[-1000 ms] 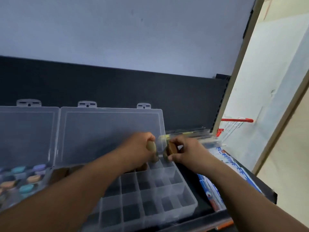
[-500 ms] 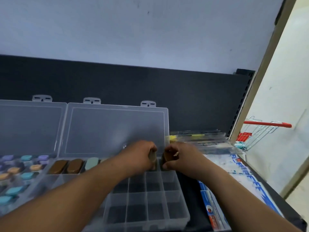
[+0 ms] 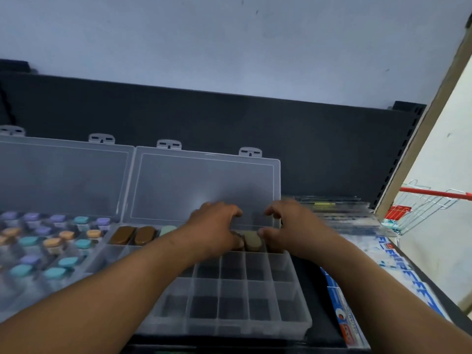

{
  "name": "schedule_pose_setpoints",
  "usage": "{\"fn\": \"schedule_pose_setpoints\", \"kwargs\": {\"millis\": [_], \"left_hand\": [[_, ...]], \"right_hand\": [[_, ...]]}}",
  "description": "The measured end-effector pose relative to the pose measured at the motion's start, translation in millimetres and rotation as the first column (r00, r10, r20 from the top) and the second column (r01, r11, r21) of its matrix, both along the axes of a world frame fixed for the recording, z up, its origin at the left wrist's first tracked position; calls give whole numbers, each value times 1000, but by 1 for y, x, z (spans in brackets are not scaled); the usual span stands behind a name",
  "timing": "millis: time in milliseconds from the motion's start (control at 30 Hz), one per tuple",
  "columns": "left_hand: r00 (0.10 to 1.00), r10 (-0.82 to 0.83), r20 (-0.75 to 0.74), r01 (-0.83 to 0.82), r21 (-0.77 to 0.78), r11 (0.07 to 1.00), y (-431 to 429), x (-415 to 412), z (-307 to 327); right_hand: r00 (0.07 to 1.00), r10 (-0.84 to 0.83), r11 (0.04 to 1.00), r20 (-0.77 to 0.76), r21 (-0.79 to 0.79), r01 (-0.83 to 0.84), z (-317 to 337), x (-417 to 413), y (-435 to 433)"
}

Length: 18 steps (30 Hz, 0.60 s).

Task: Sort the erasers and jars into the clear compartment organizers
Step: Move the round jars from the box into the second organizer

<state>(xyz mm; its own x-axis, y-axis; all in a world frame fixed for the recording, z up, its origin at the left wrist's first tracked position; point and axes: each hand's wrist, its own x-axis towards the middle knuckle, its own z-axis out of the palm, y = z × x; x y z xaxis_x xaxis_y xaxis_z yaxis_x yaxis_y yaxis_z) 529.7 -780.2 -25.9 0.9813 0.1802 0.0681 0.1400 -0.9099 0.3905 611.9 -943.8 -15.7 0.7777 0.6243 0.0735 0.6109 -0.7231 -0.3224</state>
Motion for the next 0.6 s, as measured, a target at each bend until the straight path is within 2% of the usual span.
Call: {"fn": "schedule_pose_setpoints", "kwargs": {"millis": [167,333,600], "left_hand": [[978,97,182,-133,196,972,54,-62,16],[920,253,300,-361,398,843,129,-166,24],[819,474,323,-573,420,704,236,-371,32]], "right_hand": [[979,135,991,154,-33,-132,23,-53,58],[907,300,954,295,-88,-287,27,-128,144],[810,499,861,309,-74,-503,25,-293,288]]}}
